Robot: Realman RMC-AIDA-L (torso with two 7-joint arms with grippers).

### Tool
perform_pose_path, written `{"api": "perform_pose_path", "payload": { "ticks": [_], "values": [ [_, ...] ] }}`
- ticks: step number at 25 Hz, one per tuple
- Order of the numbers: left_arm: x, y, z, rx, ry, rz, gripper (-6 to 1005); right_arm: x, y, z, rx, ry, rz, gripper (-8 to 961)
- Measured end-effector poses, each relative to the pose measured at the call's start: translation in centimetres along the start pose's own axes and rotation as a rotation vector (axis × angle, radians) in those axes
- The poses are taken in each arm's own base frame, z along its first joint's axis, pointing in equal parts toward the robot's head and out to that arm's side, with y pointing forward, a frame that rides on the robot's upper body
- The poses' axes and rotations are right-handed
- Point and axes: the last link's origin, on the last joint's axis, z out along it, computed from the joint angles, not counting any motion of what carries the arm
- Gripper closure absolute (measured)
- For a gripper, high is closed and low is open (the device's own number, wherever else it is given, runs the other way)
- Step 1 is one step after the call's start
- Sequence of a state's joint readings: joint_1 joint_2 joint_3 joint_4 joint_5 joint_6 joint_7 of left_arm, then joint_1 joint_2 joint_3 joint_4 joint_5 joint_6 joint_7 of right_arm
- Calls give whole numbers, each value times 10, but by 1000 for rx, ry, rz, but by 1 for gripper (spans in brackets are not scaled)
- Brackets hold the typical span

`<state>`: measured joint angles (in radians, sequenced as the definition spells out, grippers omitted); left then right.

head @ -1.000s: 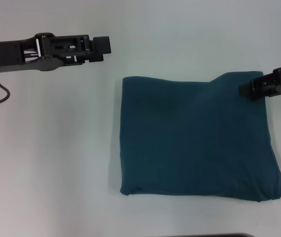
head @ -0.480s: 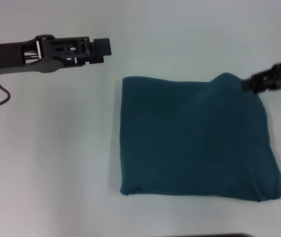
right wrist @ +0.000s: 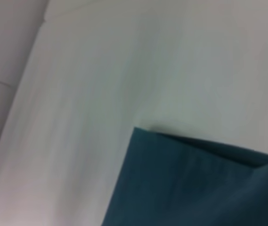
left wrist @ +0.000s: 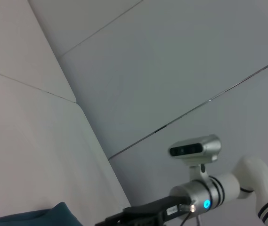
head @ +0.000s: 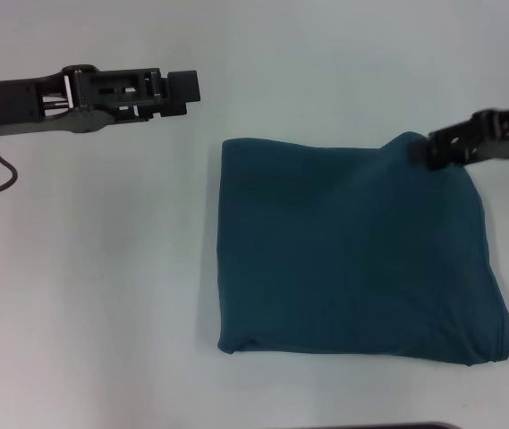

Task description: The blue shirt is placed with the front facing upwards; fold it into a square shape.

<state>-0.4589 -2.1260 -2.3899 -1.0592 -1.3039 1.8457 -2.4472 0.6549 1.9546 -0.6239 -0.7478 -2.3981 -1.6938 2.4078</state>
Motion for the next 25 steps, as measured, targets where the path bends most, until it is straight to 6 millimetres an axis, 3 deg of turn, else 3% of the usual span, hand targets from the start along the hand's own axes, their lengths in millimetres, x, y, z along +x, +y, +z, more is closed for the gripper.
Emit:
{"api": "perform_pose_path", "payload": {
  "ticks": [4, 14, 20, 25],
  "values": [
    [-1, 0, -1, 0, 0, -1, 412, 7, -7, 17, 27, 14, 21, 397],
    [-1, 0, -1, 1, 0, -2, 412, 9, -19, 26, 121, 52, 41, 397],
    [-1, 0, -1, 2, 0, 1, 412, -14, 8, -2, 29, -4, -36, 397],
    [0, 0, -4, 10, -7, 5, 412, -21, 18, -20, -36, -34, -70, 397]
  ]
}}
